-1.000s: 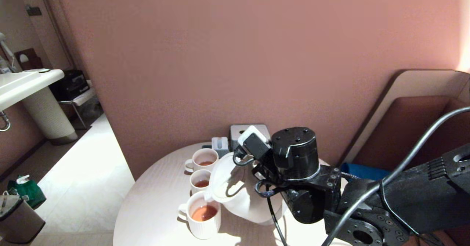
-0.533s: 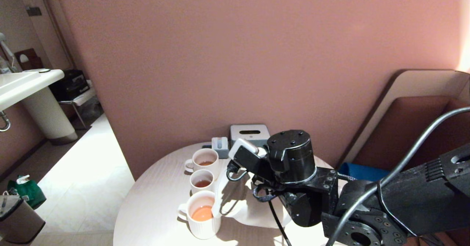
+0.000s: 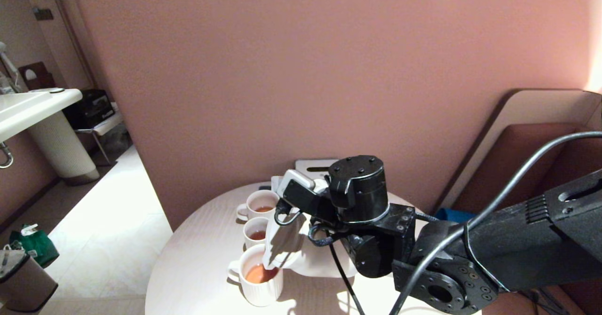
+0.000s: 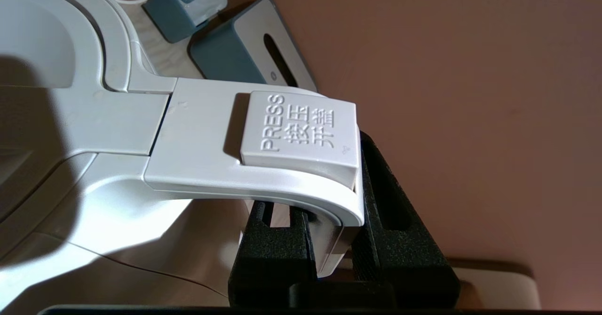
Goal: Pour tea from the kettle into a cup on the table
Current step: Pour water into another cup
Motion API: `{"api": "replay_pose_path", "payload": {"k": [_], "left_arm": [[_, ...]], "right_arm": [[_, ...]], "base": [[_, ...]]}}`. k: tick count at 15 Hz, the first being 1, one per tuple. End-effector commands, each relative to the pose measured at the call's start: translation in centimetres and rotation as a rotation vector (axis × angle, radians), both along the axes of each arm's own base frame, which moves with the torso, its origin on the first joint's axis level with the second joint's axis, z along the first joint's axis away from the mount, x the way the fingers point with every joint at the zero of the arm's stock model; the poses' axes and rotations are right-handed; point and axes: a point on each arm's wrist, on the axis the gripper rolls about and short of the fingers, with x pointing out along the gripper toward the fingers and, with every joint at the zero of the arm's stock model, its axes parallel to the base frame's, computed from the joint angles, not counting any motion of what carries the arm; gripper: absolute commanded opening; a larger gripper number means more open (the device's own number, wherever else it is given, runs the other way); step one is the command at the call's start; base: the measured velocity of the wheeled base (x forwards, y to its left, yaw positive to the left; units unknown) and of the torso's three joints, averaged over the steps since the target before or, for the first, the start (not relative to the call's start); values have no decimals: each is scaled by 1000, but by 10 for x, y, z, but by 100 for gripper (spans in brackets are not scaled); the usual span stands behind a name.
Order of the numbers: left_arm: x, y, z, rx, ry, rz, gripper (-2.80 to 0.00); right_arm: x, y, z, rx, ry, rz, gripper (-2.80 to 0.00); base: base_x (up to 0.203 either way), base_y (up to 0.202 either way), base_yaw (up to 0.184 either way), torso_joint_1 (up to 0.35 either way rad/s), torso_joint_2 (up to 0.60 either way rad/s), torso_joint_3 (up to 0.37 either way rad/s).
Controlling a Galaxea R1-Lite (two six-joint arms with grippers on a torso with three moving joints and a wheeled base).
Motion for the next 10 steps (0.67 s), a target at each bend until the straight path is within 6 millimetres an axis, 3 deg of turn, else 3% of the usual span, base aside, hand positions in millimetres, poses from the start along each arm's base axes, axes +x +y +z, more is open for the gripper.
{"api": "replay_pose_path", "payload": {"k": [1,10], "left_arm": [[0,0,0,0,0,-1,-280],[0,0,0,0,0,1,-280]], "right_arm": [[3,9,-3,-23,-9,10,-280],[5,22,-3,-171,-46,59,-280]], "base": [[0,0,0,0,0,0],[0,0,0,0,0,0]]}}
